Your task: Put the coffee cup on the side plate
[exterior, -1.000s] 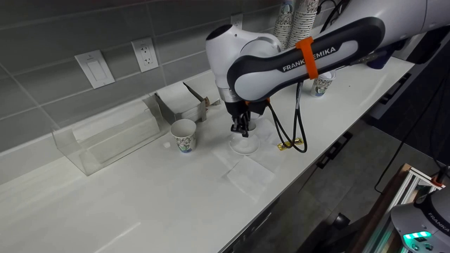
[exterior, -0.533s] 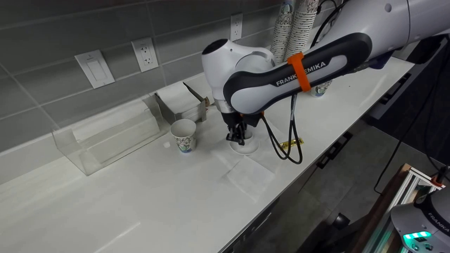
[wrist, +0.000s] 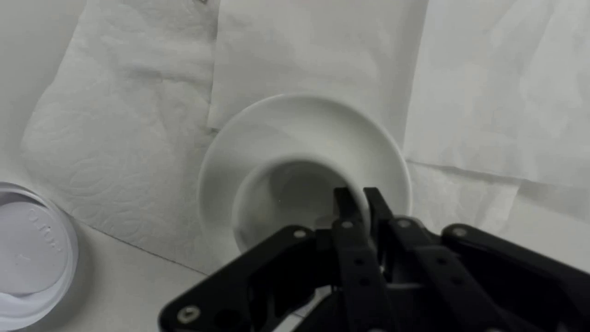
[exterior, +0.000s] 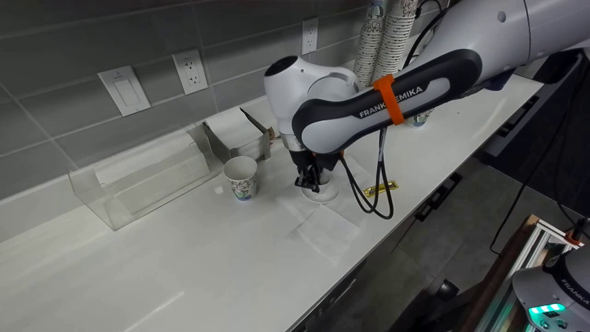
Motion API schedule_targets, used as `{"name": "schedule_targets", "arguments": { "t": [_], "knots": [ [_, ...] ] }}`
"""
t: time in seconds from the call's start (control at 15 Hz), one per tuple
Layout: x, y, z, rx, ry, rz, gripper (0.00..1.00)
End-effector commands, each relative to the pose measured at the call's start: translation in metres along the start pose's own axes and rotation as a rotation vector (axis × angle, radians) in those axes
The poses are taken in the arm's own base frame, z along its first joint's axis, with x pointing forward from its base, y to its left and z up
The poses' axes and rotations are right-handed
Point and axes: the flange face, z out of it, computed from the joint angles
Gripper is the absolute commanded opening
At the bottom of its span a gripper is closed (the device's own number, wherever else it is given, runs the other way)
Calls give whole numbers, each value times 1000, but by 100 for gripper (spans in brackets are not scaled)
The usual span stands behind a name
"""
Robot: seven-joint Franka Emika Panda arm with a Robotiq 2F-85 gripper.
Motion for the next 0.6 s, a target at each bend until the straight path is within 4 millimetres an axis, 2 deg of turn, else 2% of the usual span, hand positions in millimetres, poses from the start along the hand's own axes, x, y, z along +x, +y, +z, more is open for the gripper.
{"name": "schedule_targets", "arguments": {
  "t": [0.0, 0.07, 0.13, 0.27, 0.53],
  "knots": [
    [2, -2, 2, -14, -1, 36, 2],
    [2, -3, 2, -12, -3, 42, 2],
    [1, -3, 1, -11, -8, 43, 35],
    [-2, -5, -3, -15, -14, 43, 40],
    [-19, -18, -24, -40, 7, 26, 69]
  ]
}}
